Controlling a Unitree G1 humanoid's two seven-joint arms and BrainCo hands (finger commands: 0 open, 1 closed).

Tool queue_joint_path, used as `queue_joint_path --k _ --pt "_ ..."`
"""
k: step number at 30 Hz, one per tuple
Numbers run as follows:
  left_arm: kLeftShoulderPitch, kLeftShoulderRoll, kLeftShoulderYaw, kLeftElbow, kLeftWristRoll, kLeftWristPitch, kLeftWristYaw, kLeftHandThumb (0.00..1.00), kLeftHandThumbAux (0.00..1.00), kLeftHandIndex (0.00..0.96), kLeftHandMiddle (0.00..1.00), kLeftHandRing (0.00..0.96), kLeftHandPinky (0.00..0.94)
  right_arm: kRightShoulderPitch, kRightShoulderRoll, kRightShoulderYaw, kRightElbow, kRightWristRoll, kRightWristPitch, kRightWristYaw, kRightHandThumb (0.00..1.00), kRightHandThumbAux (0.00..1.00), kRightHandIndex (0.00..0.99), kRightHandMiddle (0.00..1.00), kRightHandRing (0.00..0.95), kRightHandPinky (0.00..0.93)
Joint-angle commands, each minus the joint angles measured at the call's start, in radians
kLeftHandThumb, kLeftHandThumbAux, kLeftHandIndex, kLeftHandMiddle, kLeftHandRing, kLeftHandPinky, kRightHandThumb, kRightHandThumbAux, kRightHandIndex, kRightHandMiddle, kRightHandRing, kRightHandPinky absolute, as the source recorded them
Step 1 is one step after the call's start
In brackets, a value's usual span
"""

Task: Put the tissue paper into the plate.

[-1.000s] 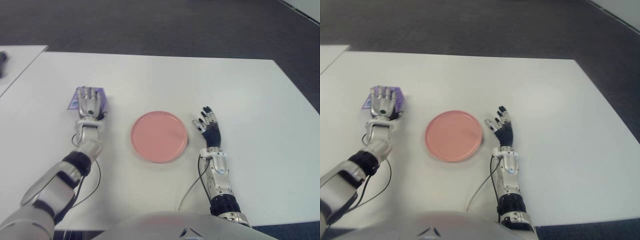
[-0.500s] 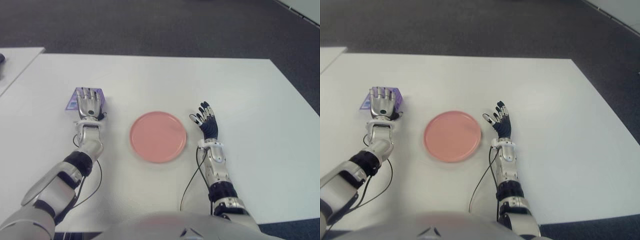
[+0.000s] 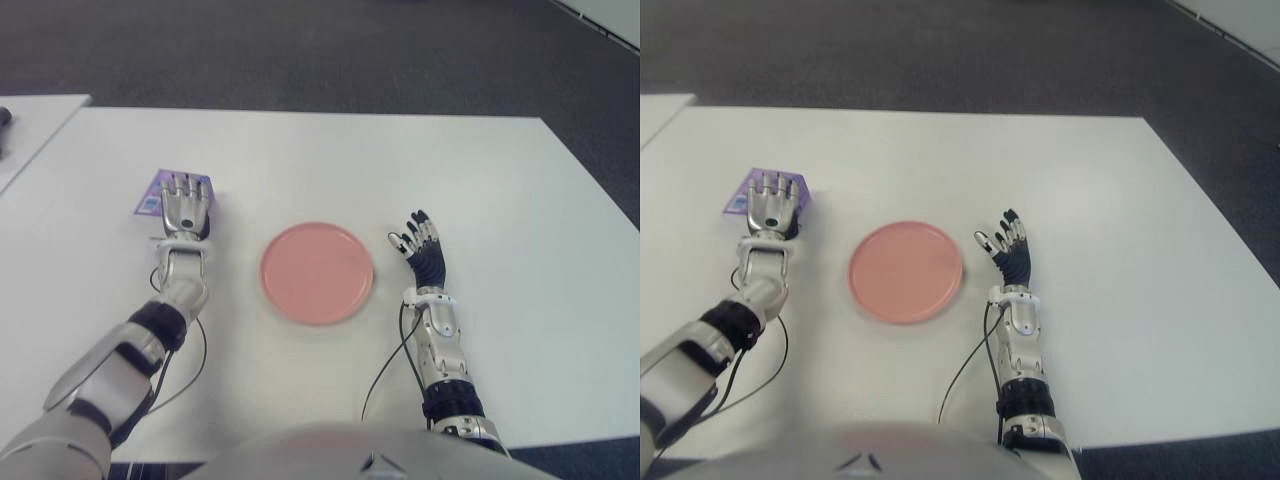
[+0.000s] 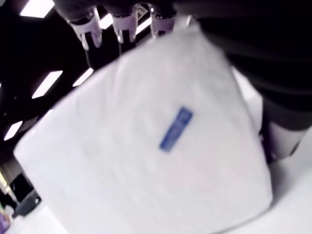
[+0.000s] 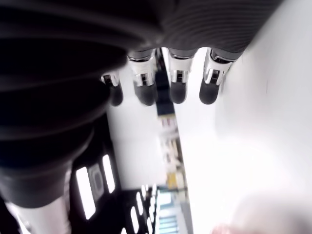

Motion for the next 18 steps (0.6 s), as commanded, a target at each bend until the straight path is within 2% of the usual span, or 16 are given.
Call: queue_joint_path --k 1,3,6,8,10,14,16,18 --pt "0.004 0.02 -0.011 0.026 0.008 -0.055 0.105 0.874 0.61 0.239 0.355 0.488 0.607 0.072 -0.007 0.009 -0.037 -0.008 0.019 0.01 0.054 0.727 0.025 0.0 0.0 0.0" --pt "-0.01 0.017 -0.01 0.059 -0.003 -0.081 0.142 0.907 0.635 0.3 0.403 0.52 0.649 0.072 -0.014 0.006 -0.032 -0.01 0.014 0.012 0.054 0.717 0.027 0.0 0.0 0.0" --pt "-0.064 -0.008 0.013 0.223 -0.068 -0.197 0.245 0.932 0.65 0.349 0.442 0.548 0.704 0.058 -0.023 0.001 -0.009 -0.012 0.006 0.013 0.054 0.708 0.03 0.0 0.0 0.0" --pt "-0.064 -0.012 0.029 0.209 -0.103 -0.233 0.248 0.938 0.653 0.362 0.455 0.556 0.734 0.076 -0.04 0.008 -0.07 -0.029 0.035 0.014 0.054 0.705 0.031 0.0 0.0 0.0" --pt "-0.066 -0.015 0.037 0.203 -0.129 -0.259 0.249 0.942 0.655 0.369 0.466 0.563 0.776 0.061 -0.054 0.005 -0.042 -0.037 0.018 0.02 0.05 0.703 0.032 0.0 0.0 0.0" --pt "-0.069 -0.02 0.049 0.2 -0.167 -0.302 0.255 0.949 0.651 0.414 0.461 0.554 0.796 0.048 -0.066 0.0 0.001 -0.037 -0.008 0.028 0.044 0.701 0.03 0.0 0.0 0.0" --pt "-0.067 -0.022 0.054 0.17 -0.188 -0.317 0.222 0.952 0.647 0.441 0.469 0.512 0.8 0.063 -0.074 0.001 -0.014 -0.039 -0.004 0.03 0.043 0.695 0.027 0.0 0.0 0.0" --pt "-0.063 -0.022 0.056 0.12 -0.201 -0.31 0.162 0.953 0.646 0.45 0.47 0.498 0.802 0.097 -0.091 -0.016 -0.083 -0.012 0.005 0.047 0.049 0.685 0.023 0.0 0.0 0.0"
